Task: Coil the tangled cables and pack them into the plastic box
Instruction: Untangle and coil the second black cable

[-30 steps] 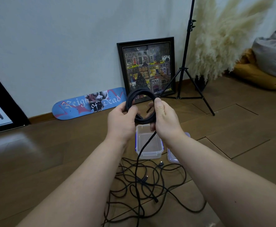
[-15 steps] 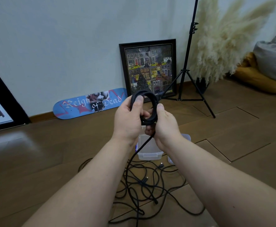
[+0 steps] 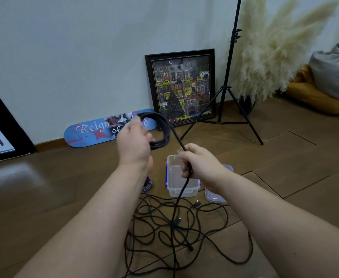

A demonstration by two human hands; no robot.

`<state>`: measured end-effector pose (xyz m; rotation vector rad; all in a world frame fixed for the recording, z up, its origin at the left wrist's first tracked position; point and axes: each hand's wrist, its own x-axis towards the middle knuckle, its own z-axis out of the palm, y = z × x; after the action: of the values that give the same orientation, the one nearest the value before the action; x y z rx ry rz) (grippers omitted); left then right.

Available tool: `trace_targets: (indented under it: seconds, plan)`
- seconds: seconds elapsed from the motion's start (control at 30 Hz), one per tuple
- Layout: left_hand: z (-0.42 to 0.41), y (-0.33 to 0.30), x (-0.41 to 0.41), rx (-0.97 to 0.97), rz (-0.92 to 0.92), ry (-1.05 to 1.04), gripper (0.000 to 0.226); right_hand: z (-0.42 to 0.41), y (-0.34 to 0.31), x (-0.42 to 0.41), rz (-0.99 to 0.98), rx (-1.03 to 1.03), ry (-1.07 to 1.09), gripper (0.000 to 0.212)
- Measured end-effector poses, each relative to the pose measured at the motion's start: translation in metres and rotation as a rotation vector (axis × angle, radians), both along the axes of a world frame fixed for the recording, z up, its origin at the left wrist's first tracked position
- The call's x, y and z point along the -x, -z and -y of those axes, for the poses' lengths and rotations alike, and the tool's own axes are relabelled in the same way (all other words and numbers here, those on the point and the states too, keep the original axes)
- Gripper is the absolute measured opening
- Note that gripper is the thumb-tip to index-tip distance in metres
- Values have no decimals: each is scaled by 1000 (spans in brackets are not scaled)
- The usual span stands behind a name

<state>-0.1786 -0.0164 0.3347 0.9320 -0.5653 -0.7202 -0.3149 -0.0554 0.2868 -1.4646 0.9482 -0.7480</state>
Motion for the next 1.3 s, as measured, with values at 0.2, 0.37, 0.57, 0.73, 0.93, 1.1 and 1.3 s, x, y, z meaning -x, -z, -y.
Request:
trace_targets:
  seconds: [0.2, 0.37, 0.57, 0.73, 0.93, 1.1, 1.3]
  plan:
    - [-5, -11, -37, 75, -207, -180, 30, 13, 11, 35, -247, 37, -51, 15]
    - [-2, -5, -48, 100, -153, -216, 32, 14, 1, 32, -123, 455, 315, 8]
    - [6, 12, -42, -22, 126, -224, 27, -12, -25, 8, -969, 985, -276, 20]
    - [6, 23, -20, -133, 323, 41, 22, -22, -60, -2, -430, 941, -422, 14]
    - [5, 24, -13, -158, 289, 221, 27, -10, -64, 11, -202, 604, -329, 15]
    - [2, 20, -32, -126, 251, 41, 25, 1, -63, 32, -555, 616, -350, 11]
    - [0, 21, -11, -164, 380, 108, 17, -9, -70, 32, -431, 567, -426, 14]
